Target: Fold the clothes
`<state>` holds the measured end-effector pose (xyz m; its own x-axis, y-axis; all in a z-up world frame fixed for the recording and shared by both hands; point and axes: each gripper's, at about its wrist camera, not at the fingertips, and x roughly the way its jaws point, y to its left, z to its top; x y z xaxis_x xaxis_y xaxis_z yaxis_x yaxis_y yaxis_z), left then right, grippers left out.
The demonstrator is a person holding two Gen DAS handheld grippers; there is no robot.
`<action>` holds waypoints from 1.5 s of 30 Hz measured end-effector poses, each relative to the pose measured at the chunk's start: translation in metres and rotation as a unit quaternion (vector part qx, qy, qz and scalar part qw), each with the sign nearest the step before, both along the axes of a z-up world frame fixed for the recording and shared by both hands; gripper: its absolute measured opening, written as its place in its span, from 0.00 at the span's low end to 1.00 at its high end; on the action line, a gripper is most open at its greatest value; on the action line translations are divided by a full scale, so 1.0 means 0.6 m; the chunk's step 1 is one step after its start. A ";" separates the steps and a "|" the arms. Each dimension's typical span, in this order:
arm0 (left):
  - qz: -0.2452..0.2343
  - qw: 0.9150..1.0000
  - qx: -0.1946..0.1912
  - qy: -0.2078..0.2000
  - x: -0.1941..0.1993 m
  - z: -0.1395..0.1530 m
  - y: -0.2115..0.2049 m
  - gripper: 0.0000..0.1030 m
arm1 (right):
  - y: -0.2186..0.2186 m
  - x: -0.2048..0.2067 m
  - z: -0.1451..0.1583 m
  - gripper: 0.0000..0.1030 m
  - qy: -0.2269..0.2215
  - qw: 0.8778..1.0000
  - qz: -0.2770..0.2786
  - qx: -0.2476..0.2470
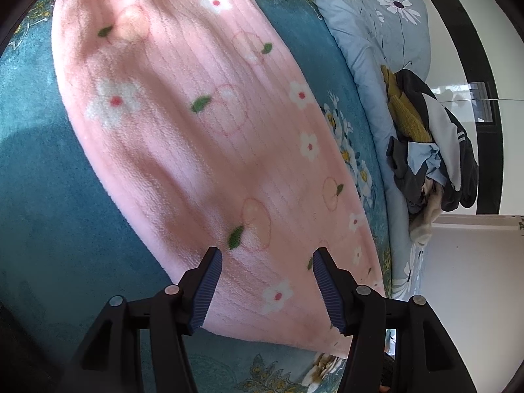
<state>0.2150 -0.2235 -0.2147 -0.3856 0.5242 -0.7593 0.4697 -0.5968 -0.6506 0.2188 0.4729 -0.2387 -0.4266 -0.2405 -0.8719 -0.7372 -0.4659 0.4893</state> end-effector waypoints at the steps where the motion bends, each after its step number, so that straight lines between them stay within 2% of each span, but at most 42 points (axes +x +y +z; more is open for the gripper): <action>1: 0.003 1.000 0.001 0.000 0.001 0.000 -0.002 0.60 | -0.004 -0.004 0.004 0.13 0.001 1.000 0.007 0.004; 5: 0.005 1.000 0.003 -0.002 0.001 -0.001 -0.005 0.60 | -0.005 -0.029 0.042 0.09 0.017 0.999 0.033 0.030; 7: 0.003 1.000 0.003 0.001 0.001 0.001 -0.004 0.60 | 0.005 -0.037 0.067 0.09 0.024 0.997 0.046 0.060; 8: 0.001 1.000 0.005 0.003 0.000 0.001 -0.004 0.60 | 0.011 -0.040 0.069 0.09 0.014 0.996 0.052 0.076; 10: -0.002 1.000 0.007 0.004 -0.002 0.002 -0.002 0.60 | 0.022 -0.037 0.049 0.09 -0.017 0.995 0.051 0.087; 12: -0.006 1.000 0.004 0.004 -0.004 0.003 -0.001 0.60 | 0.011 -0.035 0.029 0.09 -0.030 0.995 0.050 0.085; 19: -0.007 1.000 0.004 0.006 -0.003 0.004 -0.002 0.60 | 0.010 -0.026 0.021 0.10 -0.035 0.994 0.053 0.087; 22: -0.010 1.000 0.004 0.005 -0.002 0.003 0.002 0.60 | -0.009 -0.038 0.028 0.17 -0.059 0.983 0.097 0.145; 24: -0.012 1.000 0.004 0.004 -0.002 0.002 0.002 0.60 | -0.026 -0.047 0.033 0.29 -0.079 0.969 0.132 0.193; 26: -0.010 1.000 0.005 0.003 0.000 0.001 0.001 0.60 | -0.041 -0.051 0.035 0.40 -0.100 0.950 0.163 0.247; 29: -0.004 1.000 0.008 0.004 0.004 0.000 -0.004 0.60 | -0.029 -0.048 0.028 0.42 -0.096 0.950 0.164 0.246; 34: 0.005 1.000 0.012 0.003 0.009 -0.004 -0.010 0.60 | 0.029 -0.017 0.005 0.42 -0.044 0.985 0.083 0.145; 37: 0.008 1.000 0.016 0.002 0.011 -0.007 -0.011 0.60 | 0.058 0.007 -0.008 0.40 -0.009 0.997 0.016 0.078; 39: 0.007 1.000 0.017 0.001 0.010 -0.008 -0.010 0.60 | 0.069 0.015 -0.016 0.24 0.006 0.999 -0.014 0.039; 42: 0.006 1.000 0.020 0.003 0.010 -0.008 -0.010 0.60 | 0.068 0.013 -0.008 0.17 0.017 0.999 -0.026 0.027; 45: 0.009 1.000 0.022 0.005 0.011 -0.007 -0.012 0.60 | 0.050 -0.003 0.024 0.16 0.037 0.998 -0.025 0.035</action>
<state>0.2218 -0.2307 -0.2189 -0.4032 0.5491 -0.7321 0.4738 -0.5592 -0.6803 0.2173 0.5029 -0.2245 -0.5010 -0.1576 -0.8510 -0.7226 -0.4650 0.5115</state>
